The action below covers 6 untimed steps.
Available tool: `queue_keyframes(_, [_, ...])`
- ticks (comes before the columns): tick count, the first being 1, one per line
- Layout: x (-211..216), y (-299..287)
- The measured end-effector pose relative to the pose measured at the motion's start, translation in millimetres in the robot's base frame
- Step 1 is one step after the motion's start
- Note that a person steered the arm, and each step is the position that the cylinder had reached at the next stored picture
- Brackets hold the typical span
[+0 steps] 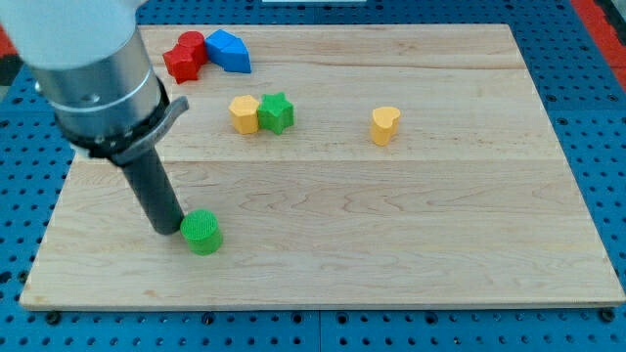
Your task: Move the yellow hexagon along with the green star towards the yellow heart
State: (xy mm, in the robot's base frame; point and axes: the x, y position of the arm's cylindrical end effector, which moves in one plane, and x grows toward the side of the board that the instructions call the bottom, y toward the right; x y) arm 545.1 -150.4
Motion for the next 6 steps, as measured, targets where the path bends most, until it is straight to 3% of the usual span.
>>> queue_keyframes(1, [22.3,53.4])
queue_keyframes(2, [16.6,91.5])
queue_keyframes(3, [-43.1,40.1])
queue_keyframes(4, [-130.4,31.8])
queue_keyframes(5, [-154.5,0.7])
queue_keyframes(6, [-181.1,50.9])
